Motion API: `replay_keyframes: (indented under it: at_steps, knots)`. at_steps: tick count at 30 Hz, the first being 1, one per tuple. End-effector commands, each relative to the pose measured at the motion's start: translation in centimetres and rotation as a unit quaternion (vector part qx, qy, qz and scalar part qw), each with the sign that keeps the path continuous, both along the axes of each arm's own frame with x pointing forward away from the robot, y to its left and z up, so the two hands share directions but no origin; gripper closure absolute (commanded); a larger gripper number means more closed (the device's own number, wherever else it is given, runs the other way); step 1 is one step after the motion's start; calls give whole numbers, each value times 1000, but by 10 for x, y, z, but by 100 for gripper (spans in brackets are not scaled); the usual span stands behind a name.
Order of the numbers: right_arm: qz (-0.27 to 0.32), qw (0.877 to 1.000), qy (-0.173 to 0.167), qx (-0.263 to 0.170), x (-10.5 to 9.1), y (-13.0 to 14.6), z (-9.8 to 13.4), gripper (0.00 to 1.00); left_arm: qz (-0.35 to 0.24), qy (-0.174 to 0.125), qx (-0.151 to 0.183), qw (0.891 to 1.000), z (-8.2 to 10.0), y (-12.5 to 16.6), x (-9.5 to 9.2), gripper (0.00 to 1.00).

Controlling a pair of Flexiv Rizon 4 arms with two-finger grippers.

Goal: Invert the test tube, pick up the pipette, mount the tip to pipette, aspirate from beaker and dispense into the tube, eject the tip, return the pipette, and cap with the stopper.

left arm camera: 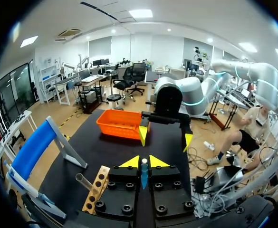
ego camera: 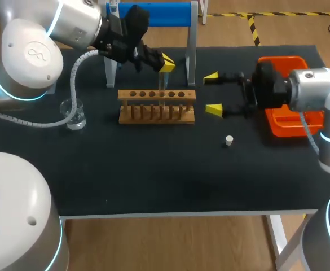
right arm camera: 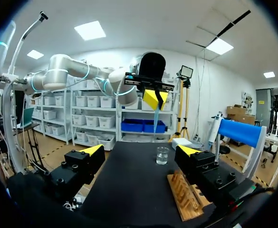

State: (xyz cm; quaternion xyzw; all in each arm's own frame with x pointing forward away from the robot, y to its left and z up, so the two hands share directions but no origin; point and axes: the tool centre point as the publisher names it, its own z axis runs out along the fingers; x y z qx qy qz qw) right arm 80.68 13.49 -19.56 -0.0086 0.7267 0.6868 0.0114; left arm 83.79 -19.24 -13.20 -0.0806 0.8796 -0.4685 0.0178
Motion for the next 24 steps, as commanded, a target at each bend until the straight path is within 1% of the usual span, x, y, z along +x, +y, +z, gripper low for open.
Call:
replay_keyframes:
  at_steps: [1, 8, 13, 16, 22, 24]
  knots:
    - [28, 999, 12, -9, 15, 22, 2, 0, 0, 1, 2, 1000, 1, 0, 0, 100]
    - [40, 999, 24, -4, 24, 45, 6, 0, 0, 1, 2, 1000, 1, 0, 0, 100]
    - [43, 999, 31, 5, 29, 57, 8, 1, 0, 1, 2, 1000, 1, 0, 0, 100]
    - [45, 999, 29, 9, 30, 62, 10, 6, 0, 1, 2, 1000, 1, 0, 0, 100]
    - [51, 998, 28, 19, 28, 71, 13, 6, 0, 1, 2, 1000, 1, 0, 0, 100]
    - [54, 998, 26, 22, 27, 73, 15, 8, 0, 1, 2, 1000, 1, 0, 0, 100]
